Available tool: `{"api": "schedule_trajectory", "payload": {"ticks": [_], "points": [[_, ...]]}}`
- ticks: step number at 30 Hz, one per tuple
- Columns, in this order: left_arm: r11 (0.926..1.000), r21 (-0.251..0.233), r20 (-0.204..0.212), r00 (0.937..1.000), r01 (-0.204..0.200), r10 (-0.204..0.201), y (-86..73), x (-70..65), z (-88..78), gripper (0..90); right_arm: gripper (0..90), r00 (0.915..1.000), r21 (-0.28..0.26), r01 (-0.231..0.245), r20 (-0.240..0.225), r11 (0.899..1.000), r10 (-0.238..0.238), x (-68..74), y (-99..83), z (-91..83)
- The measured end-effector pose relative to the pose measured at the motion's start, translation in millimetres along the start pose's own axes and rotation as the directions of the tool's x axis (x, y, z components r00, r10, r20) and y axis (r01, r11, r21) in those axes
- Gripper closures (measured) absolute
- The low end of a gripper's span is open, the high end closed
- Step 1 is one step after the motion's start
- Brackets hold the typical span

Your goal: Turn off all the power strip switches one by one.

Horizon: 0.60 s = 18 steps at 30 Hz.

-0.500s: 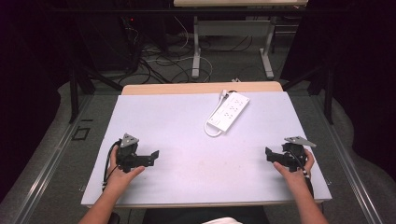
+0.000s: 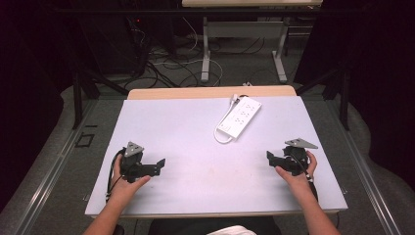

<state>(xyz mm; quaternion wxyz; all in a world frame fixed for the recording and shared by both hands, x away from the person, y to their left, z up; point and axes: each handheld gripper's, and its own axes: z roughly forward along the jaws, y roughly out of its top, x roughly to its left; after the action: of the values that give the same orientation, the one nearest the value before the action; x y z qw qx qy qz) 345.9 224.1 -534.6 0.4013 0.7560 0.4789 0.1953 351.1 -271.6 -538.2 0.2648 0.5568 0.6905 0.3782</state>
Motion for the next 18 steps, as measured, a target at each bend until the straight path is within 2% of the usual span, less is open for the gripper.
{"api": "schedule_trajectory", "payload": {"ticks": [2, 4, 6, 7, 10, 11, 16, 18], "points": [[1.0, -0.004, -0.009, 1.0, 0.002, -0.002, -0.7, 0.1, -1.0, 1.0, 25.2, 1.0, 0.003, 0.007, -0.007, 1.0, -0.007, 2.8, 1.6, 0.3], [1.0, -0.007, -0.012, 0.9999, -0.002, 0.002, -0.5, 0.1, -2.0, 1.1, 31.2, 0.9981, 0.004, 0.055, -0.027, 0.998, -0.055, 8.0, 6.4, 2.9], [1.0, -0.004, -0.014, 0.9999, -0.008, 0.008, -0.7, 0.0, -3.6, 1.1, 31.8, 0.9974, 0.005, 0.061, -0.037, 0.998, -0.061, 10.0, 7.9, 4.0], [0.9998, -0.009, -0.025, 0.9996, -0.017, 0.017, -1.7, 0.1, -4.2, 1.1, 32.5, 0.9949, 0.014, 0.082, -0.059, 0.997, -0.081, 13.3, 10.9, 6.5], [0.9999, 0.003, -0.034, 0.9994, -0.012, 0.012, -4.4, -0.1, -7.7, 1.5, 34.8, 0.9928, 0.02, 0.093, -0.077, 0.995, -0.092, 17.4, 14.3, 9.1], [1.0, 0.003, -0.037, 0.9993, -0.009, 0.009, -5.2, 0.2, -8.8, 1.5, 36.6, 0.9901, 0.021, 0.112, -0.088, 0.994, -0.11, 21.5, 18.5, 11.8], [0.9999, -0.015, -0.048, 0.9988, -0.006, 0.005, -6.2, 1.7, -13.6, 1.6, 41.7, 0.9847, 0.018, 0.149, -0.094, 0.989, -0.147, 32.4, 30.6, 19.1], [0.9998, -0.021, -0.048, 0.9988, -0.003, 0.002, -6.3, 1.8, -14.8, 1.6, 42.2, 0.9839, 0.02, 0.146, -0.107, 0.989, -0.143, 35.5, 35.4, 22.3]]}}
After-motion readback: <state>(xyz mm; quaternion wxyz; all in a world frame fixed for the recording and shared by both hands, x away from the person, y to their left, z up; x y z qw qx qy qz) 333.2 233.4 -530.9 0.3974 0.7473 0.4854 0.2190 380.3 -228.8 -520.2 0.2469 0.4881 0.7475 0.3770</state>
